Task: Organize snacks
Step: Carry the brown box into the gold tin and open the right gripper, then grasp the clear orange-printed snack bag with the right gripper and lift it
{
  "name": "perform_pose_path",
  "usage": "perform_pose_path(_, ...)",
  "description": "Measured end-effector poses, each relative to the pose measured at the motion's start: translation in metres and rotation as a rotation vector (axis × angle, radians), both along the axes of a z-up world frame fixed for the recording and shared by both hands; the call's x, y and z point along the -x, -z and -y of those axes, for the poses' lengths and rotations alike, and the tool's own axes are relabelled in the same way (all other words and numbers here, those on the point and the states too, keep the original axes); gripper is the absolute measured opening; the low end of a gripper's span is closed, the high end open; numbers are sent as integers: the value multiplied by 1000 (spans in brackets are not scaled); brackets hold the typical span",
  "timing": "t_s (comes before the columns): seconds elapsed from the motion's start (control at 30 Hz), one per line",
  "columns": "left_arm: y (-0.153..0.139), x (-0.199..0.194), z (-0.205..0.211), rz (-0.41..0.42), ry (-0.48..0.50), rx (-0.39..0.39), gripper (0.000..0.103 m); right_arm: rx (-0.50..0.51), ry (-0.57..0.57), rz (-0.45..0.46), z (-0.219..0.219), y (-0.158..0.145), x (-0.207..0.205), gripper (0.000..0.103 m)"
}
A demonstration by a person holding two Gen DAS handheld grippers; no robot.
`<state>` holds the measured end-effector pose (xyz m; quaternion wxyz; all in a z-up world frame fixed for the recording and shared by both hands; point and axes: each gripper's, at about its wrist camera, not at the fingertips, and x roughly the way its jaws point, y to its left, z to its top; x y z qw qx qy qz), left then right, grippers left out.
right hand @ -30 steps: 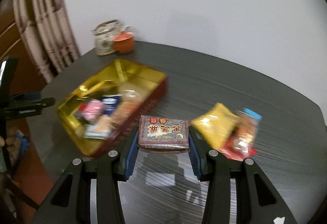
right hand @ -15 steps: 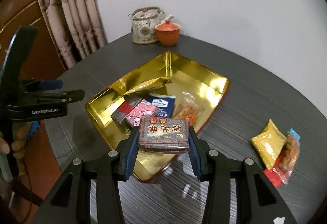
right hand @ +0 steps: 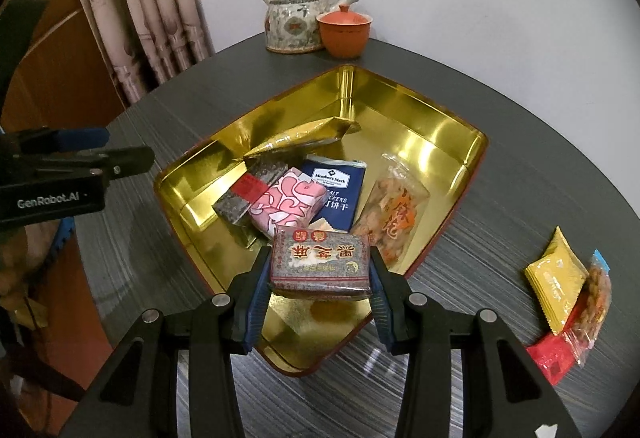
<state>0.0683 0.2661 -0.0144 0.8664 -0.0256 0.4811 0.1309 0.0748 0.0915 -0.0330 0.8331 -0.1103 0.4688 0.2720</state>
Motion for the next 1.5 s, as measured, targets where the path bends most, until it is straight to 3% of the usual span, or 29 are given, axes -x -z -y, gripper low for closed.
perform_pose_path(0.67,3,0,0,-8,-4,28,74,23,-17,-22,-10,12,-3,44)
perform_pose_path(0.87,4,0,-2,-16,-10,32,74,-17,6,2,-2,-1,-3,63)
perform_pose_path(0.97,4,0,-2,-18,-8,34,74,-33,22,25,6,-12,-3,63)
perform_pose_path(1.2,4,-1,-2,-17,-10,33,74,-8,148,88,58,-29,-15,66)
perform_pose_path(1.5,6,-1,-2,-20,-15,20,74,41,439,76,169,-23,-51,66)
